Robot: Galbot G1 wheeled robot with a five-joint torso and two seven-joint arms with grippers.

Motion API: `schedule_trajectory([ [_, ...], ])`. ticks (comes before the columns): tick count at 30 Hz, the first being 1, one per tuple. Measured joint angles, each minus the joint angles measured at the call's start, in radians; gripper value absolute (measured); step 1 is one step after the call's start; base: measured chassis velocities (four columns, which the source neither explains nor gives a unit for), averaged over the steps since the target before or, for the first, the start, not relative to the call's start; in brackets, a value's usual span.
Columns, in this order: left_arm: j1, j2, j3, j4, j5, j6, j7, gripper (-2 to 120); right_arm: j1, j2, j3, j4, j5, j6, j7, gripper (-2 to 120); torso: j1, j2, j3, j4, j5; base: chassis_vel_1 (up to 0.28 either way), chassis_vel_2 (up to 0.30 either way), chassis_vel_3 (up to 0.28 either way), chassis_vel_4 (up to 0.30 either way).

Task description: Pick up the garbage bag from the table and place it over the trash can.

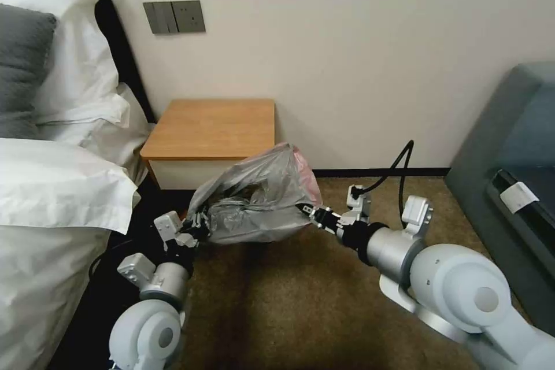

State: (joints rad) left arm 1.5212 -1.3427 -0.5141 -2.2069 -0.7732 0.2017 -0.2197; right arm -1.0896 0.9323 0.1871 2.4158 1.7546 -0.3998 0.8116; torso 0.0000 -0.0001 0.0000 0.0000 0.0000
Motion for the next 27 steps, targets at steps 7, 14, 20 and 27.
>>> schedule_trajectory([
  [7, -0.01, -0.002, -0.018, -0.018, -0.071, 0.03, -0.043, 7, -0.023, 0.008, 0.012, 0.01, -0.005, 0.001, -0.004, 0, 0.0, 0.0, 0.0, 0.0, 0.0, 0.0, 0.0, 0.0, 0.0],
  [14, -0.011, -0.001, -0.035, -0.019, -0.087, 0.04, -0.046, 7, -0.04, 0.036, 0.031, -0.007, -0.023, 0.007, -0.011, 0, 0.0, 0.0, 0.0, 0.0, 0.0, 0.0, 0.0, 0.0, 0.0],
  [20, -0.002, 0.0, -0.046, -0.016, -0.083, 0.05, -0.015, 7, -0.037, 0.06, 0.035, -0.032, -0.067, 0.013, -0.051, 0, 0.0, 0.0, 0.0, 0.0, -0.0002, 0.0, 0.0, 0.0, 0.0],
  [27, 0.015, 0.002, -0.054, -0.029, -0.082, 0.062, 0.021, 7, -0.015, 0.09, 0.023, -0.121, -0.105, -0.009, -0.094, 0, 0.0, 0.0, 0.0, 0.0001, 0.0, 0.0, 0.0, 0.0, 0.0],
])
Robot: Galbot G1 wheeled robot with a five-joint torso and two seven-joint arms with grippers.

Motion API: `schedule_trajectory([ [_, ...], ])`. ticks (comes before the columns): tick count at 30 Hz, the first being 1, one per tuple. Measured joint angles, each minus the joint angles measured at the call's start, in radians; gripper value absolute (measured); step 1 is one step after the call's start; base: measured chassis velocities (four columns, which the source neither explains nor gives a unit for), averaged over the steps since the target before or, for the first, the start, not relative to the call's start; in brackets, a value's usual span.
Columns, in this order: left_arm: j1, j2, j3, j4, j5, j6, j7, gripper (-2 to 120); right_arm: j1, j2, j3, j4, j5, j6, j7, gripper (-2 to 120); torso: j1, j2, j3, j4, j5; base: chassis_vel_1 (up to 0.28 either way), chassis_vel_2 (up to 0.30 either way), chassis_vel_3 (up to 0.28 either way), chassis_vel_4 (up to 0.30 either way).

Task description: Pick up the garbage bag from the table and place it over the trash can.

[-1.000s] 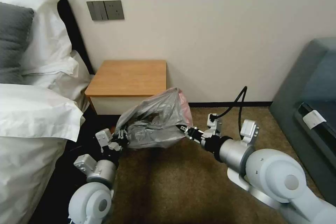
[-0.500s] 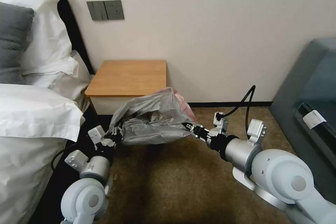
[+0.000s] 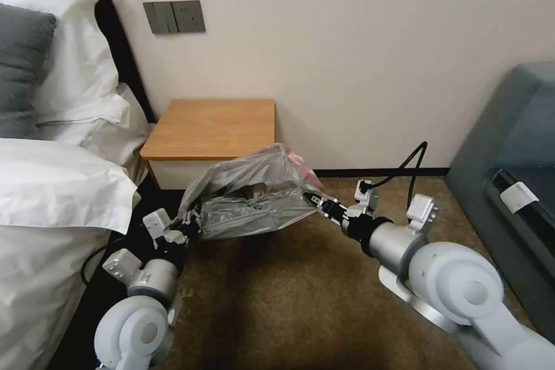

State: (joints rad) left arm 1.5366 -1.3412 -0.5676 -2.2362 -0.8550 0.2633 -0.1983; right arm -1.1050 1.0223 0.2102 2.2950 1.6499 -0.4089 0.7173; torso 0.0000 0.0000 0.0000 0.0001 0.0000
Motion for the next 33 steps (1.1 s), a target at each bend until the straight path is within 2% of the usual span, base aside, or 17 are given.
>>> schedule_trajectory([
  [5, 0.005, 0.0, -0.009, -0.01, -0.005, 0.005, 0.016, 7, 0.007, 0.0, 0.0, -0.061, -0.024, -0.026, -0.048, 0, 0.0, 0.0, 0.0, -0.0001, 0.0, 0.0, 0.0, 0.0, 0.0],
  [12, 0.003, -0.002, -0.013, -0.013, -0.022, 0.008, 0.021, 7, -0.011, -0.001, -0.005, -0.075, -0.059, -0.062, -0.106, 0, 0.0, 0.0, 0.0, -0.0001, 0.0, 0.0, 0.0, 0.0, 0.0],
  [19, 0.002, -0.002, -0.016, -0.013, -0.026, 0.01, 0.022, 7, -0.024, -0.008, -0.002, -0.055, -0.065, -0.078, -0.099, 0, 0.0, 0.0, 0.0, -0.0002, 0.0, 0.0, 0.0, 0.0, 0.0],
  [20, 0.002, -0.002, -0.016, -0.016, -0.029, 0.012, 0.021, 7, -0.025, -0.009, 0.001, -0.05, -0.064, -0.081, -0.089, 7, 0.0, 0.0, 0.0, -0.0001, -0.0001, 0.0, 0.0, 0.0, 0.0],
  [23, 0.002, -0.002, -0.016, -0.018, -0.03, 0.013, 0.021, 7, -0.026, -0.009, 0.002, -0.047, -0.064, -0.082, -0.08, 14, 0.0, 0.0, 0.0, -0.0001, 0.0, 0.0, 0.0, 0.0, 0.0],
  [26, 0.002, -0.002, -0.018, -0.02, -0.032, 0.016, 0.019, 7, -0.047, -0.016, 0.006, -0.026, -0.099, -0.081, -0.075, 30, 0.0, 0.0, 0.0, -0.0001, 0.0, 0.0, 0.0, 0.0, 0.0],
  [28, 0.002, -0.001, -0.019, -0.018, -0.031, 0.016, 0.018, 7, -0.054, -0.02, 0.008, -0.014, -0.107, -0.08, -0.075, 34, 0.0, 0.0, 0.0, -0.0001, 0.0001, 0.0, 0.0, 0.0, 0.0],
  [31, 0.002, 0.0, -0.024, -0.007, -0.026, 0.016, 0.014, 7, -0.082, -0.035, 0.015, 0.038, -0.13, -0.077, -0.071, 48, 0.0, 0.0, 0.0, 0.0, 0.0, 0.0, 0.0, 0.0, 0.0],
  [33, 0.002, 0.001, -0.025, -0.006, -0.025, 0.016, 0.013, 7, -0.092, -0.038, 0.016, 0.052, -0.138, -0.075, -0.071, 51, 0.0, 0.0, 0.0, -0.0001, 0.0, 0.0, 0.0, 0.0, 0.0],
])
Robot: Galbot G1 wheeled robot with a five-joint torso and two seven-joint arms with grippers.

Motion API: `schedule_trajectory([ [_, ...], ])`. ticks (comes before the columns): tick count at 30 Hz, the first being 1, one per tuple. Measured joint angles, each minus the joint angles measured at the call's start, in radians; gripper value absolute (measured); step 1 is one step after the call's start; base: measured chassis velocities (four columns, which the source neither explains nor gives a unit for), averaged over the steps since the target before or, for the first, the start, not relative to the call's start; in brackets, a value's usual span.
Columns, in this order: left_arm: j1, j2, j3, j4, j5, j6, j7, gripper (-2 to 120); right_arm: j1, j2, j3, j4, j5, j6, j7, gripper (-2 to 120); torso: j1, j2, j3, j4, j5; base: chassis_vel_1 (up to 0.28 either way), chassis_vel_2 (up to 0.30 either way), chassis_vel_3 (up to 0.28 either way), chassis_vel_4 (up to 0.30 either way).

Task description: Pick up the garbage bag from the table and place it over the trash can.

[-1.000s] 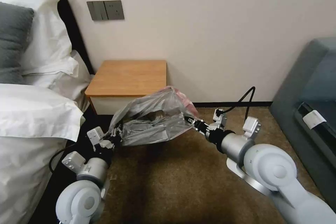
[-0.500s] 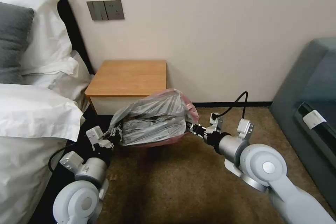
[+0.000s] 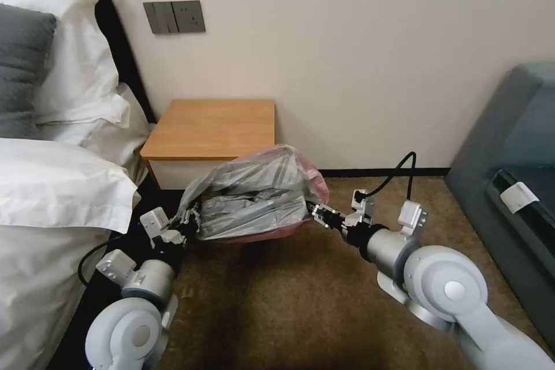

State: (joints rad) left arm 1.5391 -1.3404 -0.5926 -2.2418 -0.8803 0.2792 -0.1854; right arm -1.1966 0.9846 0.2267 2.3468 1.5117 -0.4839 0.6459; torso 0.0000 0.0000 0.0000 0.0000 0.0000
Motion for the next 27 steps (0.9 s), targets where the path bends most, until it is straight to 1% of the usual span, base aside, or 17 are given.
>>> schedule_trajectory([
  [2, -0.001, 0.001, 0.0, 0.007, 0.0, 0.0, -0.007, 7, -0.033, -0.007, 0.004, 0.041, -0.04, 0.011, -0.002, 64, 0.0, 0.0, 0.0, 0.0, 0.0, 0.0, 0.0, 0.0, 0.0],
  [3, -0.001, 0.001, 0.0, 0.007, 0.0, 0.0, -0.007, 7, -0.033, -0.007, 0.004, 0.041, -0.04, 0.011, -0.002, 64, 0.0, 0.0, 0.0, 0.0, 0.0, 0.0, 0.0, 0.0, 0.0],
  [5, -0.004, 0.004, 0.0, 0.012, -0.001, 0.0, -0.012, 7, -0.065, -0.013, 0.009, 0.064, -0.082, 0.016, -0.022, 75, 0.0, 0.0, 0.0, -0.0001, 0.0, 0.0, 0.0, 0.0, 0.0],
  [6, -0.004, 0.004, 0.0, 0.012, -0.001, 0.0, -0.012, 7, -0.065, -0.013, 0.009, 0.064, -0.082, 0.016, -0.022, 75, 0.0, 0.0, 0.0, -0.0001, 0.0, 0.0, 0.0, 0.0, 0.0],
  [7, -0.005, 0.005, 0.001, 0.012, -0.005, 0.0, -0.013, 7, -0.078, -0.015, 0.01, 0.066, -0.092, 0.015, -0.03, 79, 0.0, 0.0, 0.0, 0.0, 0.0, 0.0, 0.0, 0.0, 0.0],
  [8, -0.006, 0.007, 0.001, 0.011, -0.011, 0.003, -0.016, 7, -0.088, -0.014, 0.014, 0.067, -0.097, 0.015, -0.032, 86, 0.0, 0.0, 0.0, 0.0, 0.0, 0.0, 0.0, 0.0, 0.0],
  [9, -0.006, 0.007, 0.001, 0.011, -0.011, 0.003, -0.016, 7, -0.088, -0.014, 0.014, 0.067, -0.097, 0.015, -0.032, 86, 0.0, 0.0, 0.0, 0.0, 0.0, 0.0, 0.0, 0.0, 0.0],
  [10, -0.006, 0.009, 0.001, 0.01, -0.014, 0.005, -0.021, 7, -0.096, -0.011, 0.017, 0.067, -0.103, 0.016, -0.033, 89, 0.0, 0.0, 0.0, -0.0001, 0.0, 0.0, 0.0, 0.0, 0.0],
  [11, -0.006, 0.012, -0.001, 0.009, -0.015, 0.005, -0.025, 7, -0.103, -0.007, 0.018, 0.069, -0.105, 0.017, -0.033, 95, 0.0, 0.0, 0.0, -0.0001, 0.0001, 0.0, 0.0, 0.0, 0.0],
  [12, -0.006, 0.012, -0.001, 0.009, -0.015, 0.005, -0.025, 7, -0.103, -0.007, 0.018, 0.069, -0.105, 0.017, -0.033, 95, 0.0, 0.0, 0.0, -0.0001, 0.0001, 0.0, 0.0, 0.0, 0.0],
  [14, -0.003, 0.016, -0.005, 0.001, -0.018, 0.006, -0.026, 7, -0.106, -0.003, 0.016, 0.076, -0.105, 0.018, -0.029, 100, 0.0, 0.0, 0.0, 0.0, -0.0001, 0.0, 0.0, 0.0, 0.0],
  [27, 0.006, 0.017, -0.014, -0.012, -0.025, 0.006, -0.025, 7, -0.143, 0.015, 0.015, 0.084, -0.095, 0.029, 0.016, 100, 0.0, 0.0, 0.0, 0.0, 0.0, 0.0, 0.0, 0.0, 0.0],
])
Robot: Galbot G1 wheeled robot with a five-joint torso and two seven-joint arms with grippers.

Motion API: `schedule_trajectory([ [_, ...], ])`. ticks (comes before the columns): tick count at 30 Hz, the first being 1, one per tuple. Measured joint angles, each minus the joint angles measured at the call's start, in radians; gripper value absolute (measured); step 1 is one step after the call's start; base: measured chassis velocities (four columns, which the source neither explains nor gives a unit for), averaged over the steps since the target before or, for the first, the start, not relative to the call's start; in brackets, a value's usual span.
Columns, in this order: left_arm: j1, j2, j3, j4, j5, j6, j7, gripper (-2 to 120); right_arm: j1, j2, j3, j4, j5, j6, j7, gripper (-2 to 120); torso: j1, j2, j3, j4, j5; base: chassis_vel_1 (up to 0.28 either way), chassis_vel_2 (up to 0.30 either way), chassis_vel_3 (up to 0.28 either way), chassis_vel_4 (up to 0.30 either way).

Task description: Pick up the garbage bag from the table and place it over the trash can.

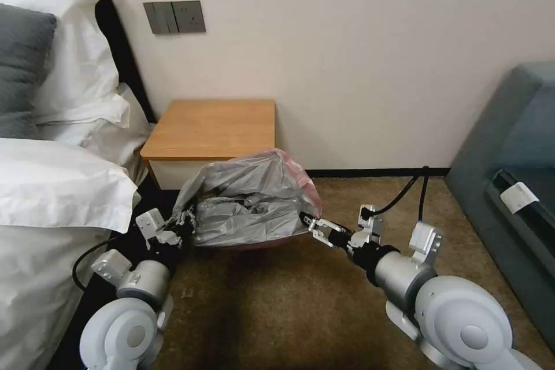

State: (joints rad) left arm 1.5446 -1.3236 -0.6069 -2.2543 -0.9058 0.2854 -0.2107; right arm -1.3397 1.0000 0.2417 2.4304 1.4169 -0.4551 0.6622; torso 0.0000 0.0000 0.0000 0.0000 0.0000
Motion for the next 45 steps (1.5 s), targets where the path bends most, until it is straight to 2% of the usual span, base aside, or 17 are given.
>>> schedule_trajectory([
  [10, 0.001, 0.0, -0.002, -0.023, -0.019, 0.001, -0.009, 7, 0.005, 0.025, -0.002, -0.05, 0.005, 0.0, 0.008, 100, 0.0, 0.0, 0.0, 0.0, 0.0, 0.0, 0.0, 0.0, 0.0],
  [22, 0.011, -0.001, -0.012, -0.046, -0.057, 0.021, -0.02, 7, 0.061, 0.05, -0.011, -0.192, -0.036, -0.003, -0.062, 100, 0.0, 0.0, 0.0, 0.0, 0.0002, 0.0, 0.0, 0.0, 0.0],
  [27, 0.014, 0.0, -0.013, -0.046, -0.057, 0.021, -0.019, 7, 0.085, 0.051, -0.013, -0.212, -0.037, -0.003, -0.066, 100, 0.0, 0.0, 0.0, 0.0001, 0.0001, 0.0, 0.0, 0.0, 0.0],
  [36, 0.004, -0.003, -0.012, -0.016, -0.047, 0.02, -0.016, 7, 0.007, 0.011, -0.006, -0.091, -0.079, -0.003, -0.067, 100, 0.0, 0.0, 0.0, 0.0, 0.0, 0.0, 0.0, 0.0, 0.0],
  [39, -0.004, -0.004, -0.012, -0.002, -0.048, 0.02, -0.02, 7, -0.042, -0.004, 0.01, -0.048, -0.11, 0.006, -0.098, 100, 0.0, 0.0, 0.0, -0.0001, 0.0, 0.0, 0.0, 0.0, 0.0],
  [43, -0.016, -0.003, -0.012, 0.013, -0.054, 0.024, -0.025, 7, -0.092, -0.013, 0.028, -0.013, -0.179, 0.05, -0.178, 100, 0.0, 0.0, 0.0, -0.0001, -0.0001, 0.0, 0.0, 0.0, 0.0],
  [45, -0.018, 0.0, -0.013, 0.013, -0.066, 0.034, -0.025, 7, -0.112, -0.012, 0.055, -0.01, -0.218, 0.089, -0.277, 100, 0.0, 0.0, 0.0, -0.0001, 0.0, 0.0, 0.0, 0.0, 0.0],
])
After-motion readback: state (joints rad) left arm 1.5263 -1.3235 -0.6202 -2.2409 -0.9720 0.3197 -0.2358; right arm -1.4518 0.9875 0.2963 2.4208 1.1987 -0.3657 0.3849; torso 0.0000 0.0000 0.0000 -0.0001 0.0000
